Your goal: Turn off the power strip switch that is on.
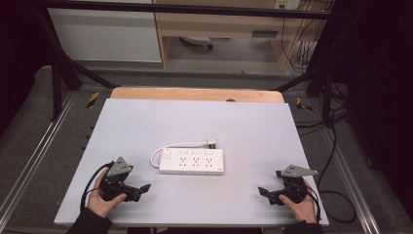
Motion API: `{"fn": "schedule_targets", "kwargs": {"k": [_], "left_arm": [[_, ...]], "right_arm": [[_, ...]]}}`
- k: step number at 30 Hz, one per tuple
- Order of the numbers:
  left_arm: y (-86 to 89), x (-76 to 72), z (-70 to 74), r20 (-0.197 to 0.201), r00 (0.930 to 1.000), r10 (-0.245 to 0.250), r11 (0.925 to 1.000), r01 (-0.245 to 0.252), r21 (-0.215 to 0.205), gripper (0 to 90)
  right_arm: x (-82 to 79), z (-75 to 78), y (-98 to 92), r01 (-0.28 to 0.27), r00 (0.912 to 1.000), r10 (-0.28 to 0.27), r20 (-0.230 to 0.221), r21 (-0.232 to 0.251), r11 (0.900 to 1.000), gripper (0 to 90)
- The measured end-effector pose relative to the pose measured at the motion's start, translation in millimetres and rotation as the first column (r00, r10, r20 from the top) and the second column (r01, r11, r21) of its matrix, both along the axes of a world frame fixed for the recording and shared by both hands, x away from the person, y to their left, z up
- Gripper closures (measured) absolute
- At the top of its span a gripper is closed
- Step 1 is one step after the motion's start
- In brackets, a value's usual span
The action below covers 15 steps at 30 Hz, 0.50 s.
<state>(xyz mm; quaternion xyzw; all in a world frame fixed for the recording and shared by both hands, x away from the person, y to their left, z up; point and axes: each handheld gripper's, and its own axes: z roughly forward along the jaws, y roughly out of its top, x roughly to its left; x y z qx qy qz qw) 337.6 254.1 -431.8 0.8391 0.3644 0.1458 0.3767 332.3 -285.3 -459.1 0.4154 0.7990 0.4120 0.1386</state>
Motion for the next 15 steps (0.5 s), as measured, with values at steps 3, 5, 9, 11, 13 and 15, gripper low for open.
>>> {"fn": "schedule_targets", "kwargs": {"k": [3, 5, 9, 11, 13, 15], "left_arm": [[-1.4, 0.1, 1.8, 0.001, 1.0, -0.002, 1.0, 0.002, 0.001, 4.2], [-2.1, 0.0, 3.1, 0.004, 1.0, -0.001, 1.0, 0.001, 0.001, 4.2], [-3.6, 0.6, 5.2, 0.004, 1.0, 0.003, 1.0, -0.003, 0.003, 4.2], [-4.4, 0.7, 6.1, 0.005, 1.0, -0.001, 1.0, 0.001, 0.006, 4.2], [-4.9, 0.8, 7.0, 0.006, 1.0, 0.002, 0.9999, -0.002, 0.01, 4.2], [-5.7, 0.8, 7.8, 0.006, 1.0, 0.002, 0.9999, -0.002, 0.012, 4.2]], "right_arm": [[-0.1, 0.1, 0.0, 0.001, 1.0, -0.001, -0.002, -0.001, 1.0, 0.9], [0.0, 0.1, -0.1, -0.001, 1.0, 0.001, 0.0, -0.001, 1.0, 0.9], [0.0, 0.1, -0.1, 0.002, 1.0, -0.002, -0.001, -0.004, 1.0, 0.9], [-0.1, 0.0, 0.0, 0.004, 1.0, -0.004, -0.001, -0.002, 1.0, 0.9], [-0.3, 0.2, -0.1, 0.002, 1.0, -0.002, 0.0, -0.006, 1.0, 0.9], [-0.2, 0.4, -0.3, 0.003, 1.0, -0.003, 0.001, -0.005, 1.0, 0.9]]}}
